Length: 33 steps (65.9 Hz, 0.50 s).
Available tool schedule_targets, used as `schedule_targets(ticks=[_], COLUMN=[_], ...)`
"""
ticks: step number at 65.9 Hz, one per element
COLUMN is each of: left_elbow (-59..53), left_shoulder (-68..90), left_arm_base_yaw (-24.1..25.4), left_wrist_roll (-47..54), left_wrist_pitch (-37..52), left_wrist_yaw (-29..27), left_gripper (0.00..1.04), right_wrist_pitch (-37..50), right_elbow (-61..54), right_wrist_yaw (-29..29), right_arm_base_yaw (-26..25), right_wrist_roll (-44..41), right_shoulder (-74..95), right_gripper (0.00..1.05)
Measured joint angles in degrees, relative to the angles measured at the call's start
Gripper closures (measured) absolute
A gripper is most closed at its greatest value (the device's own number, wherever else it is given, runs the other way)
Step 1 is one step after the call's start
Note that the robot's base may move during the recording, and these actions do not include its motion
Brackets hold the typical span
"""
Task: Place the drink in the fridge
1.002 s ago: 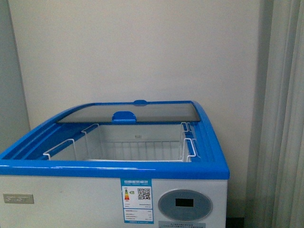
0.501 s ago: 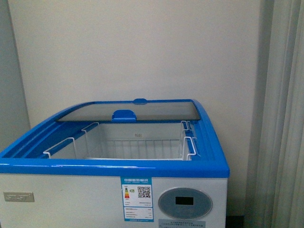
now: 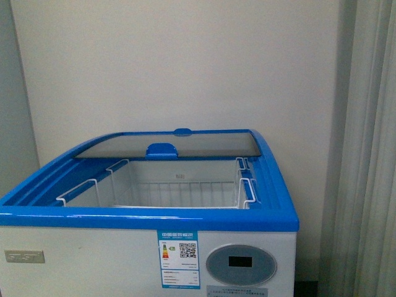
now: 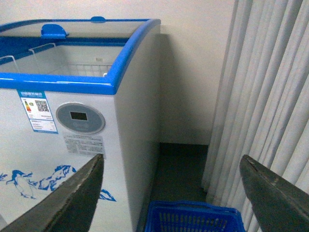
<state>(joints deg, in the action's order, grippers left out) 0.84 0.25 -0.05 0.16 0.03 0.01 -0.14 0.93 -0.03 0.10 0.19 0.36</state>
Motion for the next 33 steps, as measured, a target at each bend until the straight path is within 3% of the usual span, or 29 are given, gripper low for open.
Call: schedule_targets(ticks=[33], left_elbow=[0.00], left_shoulder=[0.00], left_arm_base_yaw=[0.00], left_wrist_roll=[-0.04], left_wrist_pitch=[0.00], left_wrist_yaw=[0.00], left_gripper=[0.08], right_wrist_pitch=[0.00], right_elbow=[0.00], right_wrist_yaw=[0.00], right_arm_base_yaw=[0.00], right_wrist_roll=[-0.02], right_shoulder=[0.00], right_gripper=[0.08])
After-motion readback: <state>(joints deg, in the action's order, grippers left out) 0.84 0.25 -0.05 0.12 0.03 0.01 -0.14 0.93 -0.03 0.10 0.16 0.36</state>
